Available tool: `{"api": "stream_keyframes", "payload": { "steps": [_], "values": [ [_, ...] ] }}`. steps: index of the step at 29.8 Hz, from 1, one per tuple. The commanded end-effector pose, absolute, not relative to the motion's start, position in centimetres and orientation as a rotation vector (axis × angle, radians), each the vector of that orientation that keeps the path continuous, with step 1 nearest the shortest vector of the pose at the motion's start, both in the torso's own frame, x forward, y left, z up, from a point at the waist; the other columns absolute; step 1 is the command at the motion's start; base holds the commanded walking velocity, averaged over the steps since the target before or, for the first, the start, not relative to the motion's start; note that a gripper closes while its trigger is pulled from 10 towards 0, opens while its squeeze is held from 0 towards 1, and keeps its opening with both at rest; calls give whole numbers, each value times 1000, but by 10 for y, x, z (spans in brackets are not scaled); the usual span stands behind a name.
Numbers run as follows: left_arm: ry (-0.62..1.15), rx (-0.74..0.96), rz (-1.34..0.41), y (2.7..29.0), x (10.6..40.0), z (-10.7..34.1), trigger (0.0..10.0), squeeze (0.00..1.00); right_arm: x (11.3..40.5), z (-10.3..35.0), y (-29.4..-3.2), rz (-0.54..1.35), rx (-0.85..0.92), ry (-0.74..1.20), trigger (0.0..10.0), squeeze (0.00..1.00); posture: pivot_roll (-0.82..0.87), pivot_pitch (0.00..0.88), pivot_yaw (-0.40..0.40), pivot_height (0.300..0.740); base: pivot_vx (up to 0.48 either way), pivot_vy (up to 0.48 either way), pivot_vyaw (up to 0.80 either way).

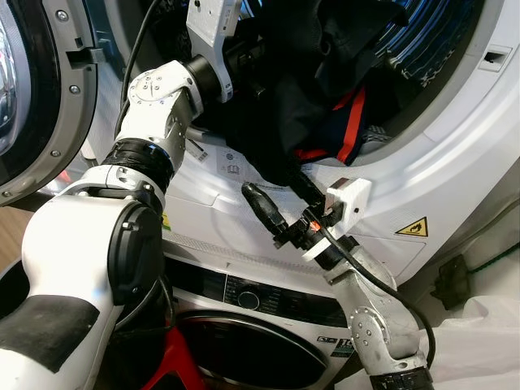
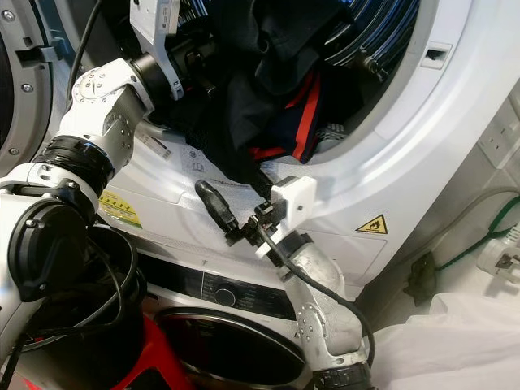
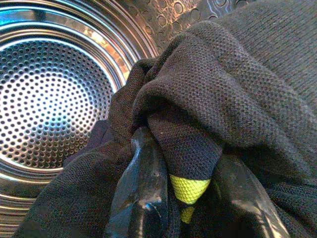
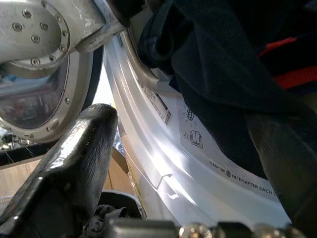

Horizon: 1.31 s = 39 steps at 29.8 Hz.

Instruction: Clothes washing

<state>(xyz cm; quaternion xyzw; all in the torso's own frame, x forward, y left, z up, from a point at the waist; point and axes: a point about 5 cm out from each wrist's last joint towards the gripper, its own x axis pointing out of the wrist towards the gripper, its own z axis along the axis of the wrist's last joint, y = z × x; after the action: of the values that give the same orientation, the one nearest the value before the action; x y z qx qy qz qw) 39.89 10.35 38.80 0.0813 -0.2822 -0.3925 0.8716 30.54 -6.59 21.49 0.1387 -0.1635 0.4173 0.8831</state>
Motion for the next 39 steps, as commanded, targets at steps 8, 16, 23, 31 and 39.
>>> {"api": "stream_keyframes", "payload": {
  "steps": [8,16,23,31,39],
  "values": [
    [-565,163,-913,96,397,388,0,0,304,260,-62,939,402,-505,10000,0,-72,0,-19,740,0,0,0],
    [-553,169,-964,96,395,390,510,0,305,279,-54,972,496,-564,10000,0,-68,0,-13,740,0,0,0],
    [-532,186,-1062,93,391,393,4588,0,307,301,-43,985,604,-633,10000,0,-60,0,-5,740,0,0,0],
    [-535,200,-1073,94,389,397,8863,1000,309,306,-27,1008,606,-629,10000,0,-47,0,-8,740,0,0,0],
    [-559,211,-1084,97,387,403,8588,1000,317,304,-12,957,561,-594,10000,0,-32,0,-11,740,0,0,0]
  ]
}}
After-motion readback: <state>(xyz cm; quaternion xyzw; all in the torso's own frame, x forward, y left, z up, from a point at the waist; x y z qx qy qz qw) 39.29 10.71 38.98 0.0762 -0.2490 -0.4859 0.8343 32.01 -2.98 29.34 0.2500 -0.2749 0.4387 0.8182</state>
